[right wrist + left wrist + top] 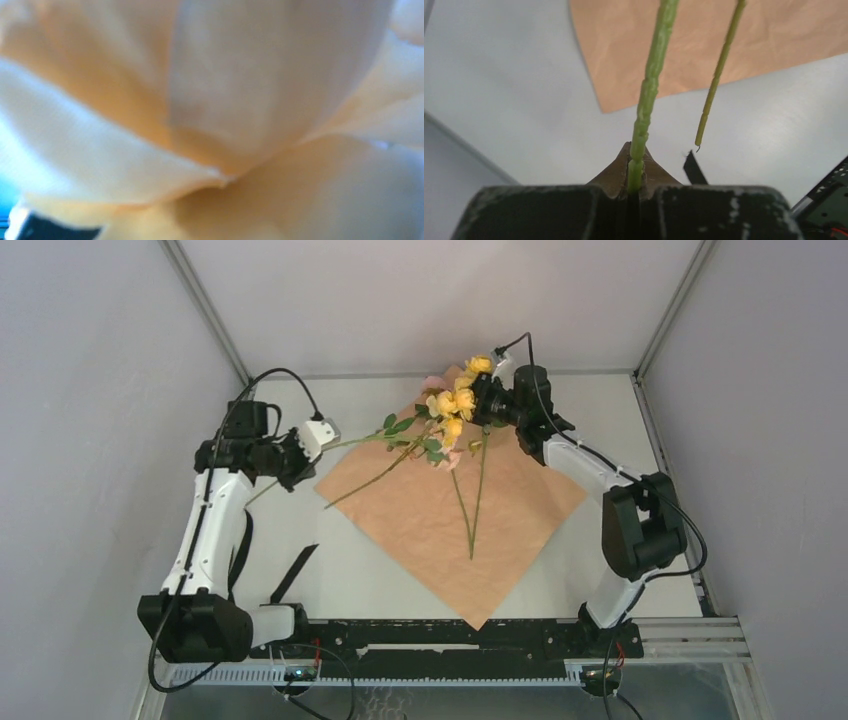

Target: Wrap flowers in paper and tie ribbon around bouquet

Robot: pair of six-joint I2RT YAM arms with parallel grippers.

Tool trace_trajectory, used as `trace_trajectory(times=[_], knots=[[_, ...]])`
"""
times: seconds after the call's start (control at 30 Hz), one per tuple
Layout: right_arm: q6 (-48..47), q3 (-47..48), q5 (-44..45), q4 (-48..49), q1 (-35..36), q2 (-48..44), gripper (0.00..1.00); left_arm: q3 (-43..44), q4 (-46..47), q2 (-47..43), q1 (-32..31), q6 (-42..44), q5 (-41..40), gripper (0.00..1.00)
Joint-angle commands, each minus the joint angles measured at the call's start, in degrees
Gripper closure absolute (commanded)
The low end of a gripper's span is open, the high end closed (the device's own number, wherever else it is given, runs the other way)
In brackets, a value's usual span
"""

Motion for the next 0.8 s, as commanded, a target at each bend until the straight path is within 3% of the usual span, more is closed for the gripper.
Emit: trace_trajectory(times=[0.0,0.13,0.3,0.47,0.57,0.67,0.77], knots=[[-4.0,7.0,2.0,-5.9,0.5,4.6,0.79,-1.2,2.5,1.1,-5.4,-11.5,1.4,1.0],[-10.1,14.6,10.1,-24.0,-0.2,6.9,0.48,-7.0,7.8,2.9,-6.2,-24.7,3.7,1.0],[-20.8,28.2,24.0,-42.6,-0.9,9.2,0.2,-14.5,18.6,5.7,-7.0,-43.4,7.9,1.0],[-26.4,40.8,41.4,-56.5,-1.9,12.4,0.16,-18.2,27.2,9.7,-9.5,-55.9,9.3,1.0],[-23.0,35.6,44.1,-55.9,-0.8,7.7,0.16,-20.4,32.0,11.0,-11.1,-60.4,7.6,1.0],[-19.1,17.3,31.5,-40.8,3.4,0.0,0.17,-21.9,34.7,12.0,-12.8,-61.1,5.8,1.0],[-17.6,9.6,20.4,-30.5,8.7,0.5,0.17,-22.2,35.5,12.8,-14.0,-60.2,5.1,1.0]])
